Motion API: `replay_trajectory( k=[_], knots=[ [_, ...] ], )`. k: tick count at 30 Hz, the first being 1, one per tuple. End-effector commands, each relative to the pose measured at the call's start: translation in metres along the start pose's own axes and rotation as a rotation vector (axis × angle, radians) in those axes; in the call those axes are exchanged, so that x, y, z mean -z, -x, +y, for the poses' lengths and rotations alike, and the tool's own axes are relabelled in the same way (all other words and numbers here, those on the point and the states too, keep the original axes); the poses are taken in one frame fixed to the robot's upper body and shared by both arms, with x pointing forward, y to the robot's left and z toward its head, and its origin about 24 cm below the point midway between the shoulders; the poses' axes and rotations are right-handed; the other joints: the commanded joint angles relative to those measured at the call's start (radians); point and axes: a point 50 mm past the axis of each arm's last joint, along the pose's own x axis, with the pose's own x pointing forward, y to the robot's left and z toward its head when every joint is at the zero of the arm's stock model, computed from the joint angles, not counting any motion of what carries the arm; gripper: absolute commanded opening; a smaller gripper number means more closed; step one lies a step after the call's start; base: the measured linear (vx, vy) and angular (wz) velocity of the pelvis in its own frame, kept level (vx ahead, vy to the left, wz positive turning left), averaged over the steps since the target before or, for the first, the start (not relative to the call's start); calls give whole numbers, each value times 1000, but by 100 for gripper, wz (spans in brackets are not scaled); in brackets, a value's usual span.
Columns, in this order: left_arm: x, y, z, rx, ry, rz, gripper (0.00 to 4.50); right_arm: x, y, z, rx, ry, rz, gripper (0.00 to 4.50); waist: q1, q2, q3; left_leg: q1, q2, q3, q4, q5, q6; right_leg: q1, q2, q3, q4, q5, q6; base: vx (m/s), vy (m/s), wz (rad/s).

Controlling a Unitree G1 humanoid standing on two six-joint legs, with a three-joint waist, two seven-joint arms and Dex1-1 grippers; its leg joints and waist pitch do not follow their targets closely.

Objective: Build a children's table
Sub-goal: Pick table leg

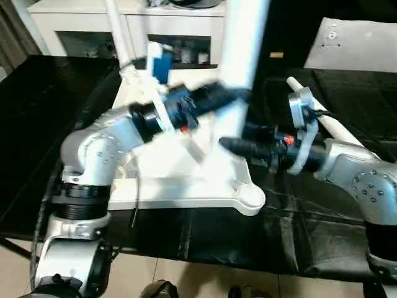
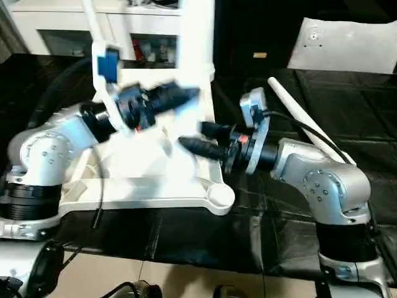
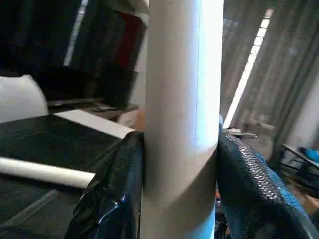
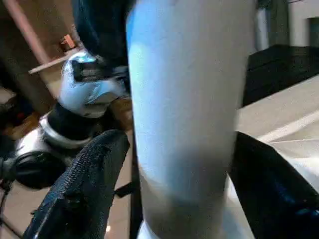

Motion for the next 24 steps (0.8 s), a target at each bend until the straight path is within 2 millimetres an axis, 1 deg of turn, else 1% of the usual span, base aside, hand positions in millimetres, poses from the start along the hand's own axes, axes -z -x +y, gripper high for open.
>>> replay_trajectory(
  k=[1,2,4,5,7,13,17,21,23,24],
  knots=[
    [-9,-6,-7,70,-32,-15,184,0,-1,5,-44,19,27,344,4,-21,-77,17,58,-24,-70,-117,54,56,-92,56,-82,-383,-137,0,0,0],
    [-8,-8,-9,114,-28,-10,184,2,-1,4,-47,34,50,344,5,-18,-74,18,57,-24,-70,-126,52,54,-93,56,-87,-409,-130,0,0,0],
    [-7,-10,-10,130,-25,-7,184,3,-1,4,-52,44,63,344,4,-21,-75,18,57,-24,-71,-128,48,54,-92,56,-87,-420,-125,0,0,0],
    [-7,-10,-10,134,-23,-6,184,4,-1,4,-57,49,70,344,5,-19,-75,18,59,-25,-71,-129,47,53,-93,56,-88,-421,-123,0,0,0],
    [-7,-10,-10,153,-18,4,184,5,-1,5,-81,58,88,344,5,-21,-75,18,58,-25,-71,-125,51,54,-92,56,-87,-412,-122,0,0,0],
    [-5,-9,-8,160,-14,24,184,6,2,6,-107,78,117,344,8,-22,-76,17,57,-24,-69,-116,59,54,-92,57,-86,-409,-125,0,0,0],
    [-4,-8,-10,186,-9,47,184,5,2,7,-129,84,112,344,9,-20,-77,18,60,-25,-70,-116,62,53,-91,56,-85,-405,-128,0,0,0],
    [-2,-8,-11,201,-8,62,184,6,2,9,-145,80,105,344,10,-18,-75,20,60,-25,-71,-131,57,51,-91,56,-88,-420,-127,0,0,0],
    [-1,-9,-11,203,-11,72,184,6,2,9,-148,79,103,315,12,-17,-76,21,61,-26,-72,-133,54,52,-92,57,-87,-417,-127,0,0,0],
    [-1,-9,-11,198,-14,74,184,7,2,9,-148,79,105,315,12,-15,-75,21,61,-26,-72,-134,54,51,-92,57,-87,-416,-128,0,0,0]
  ],
)
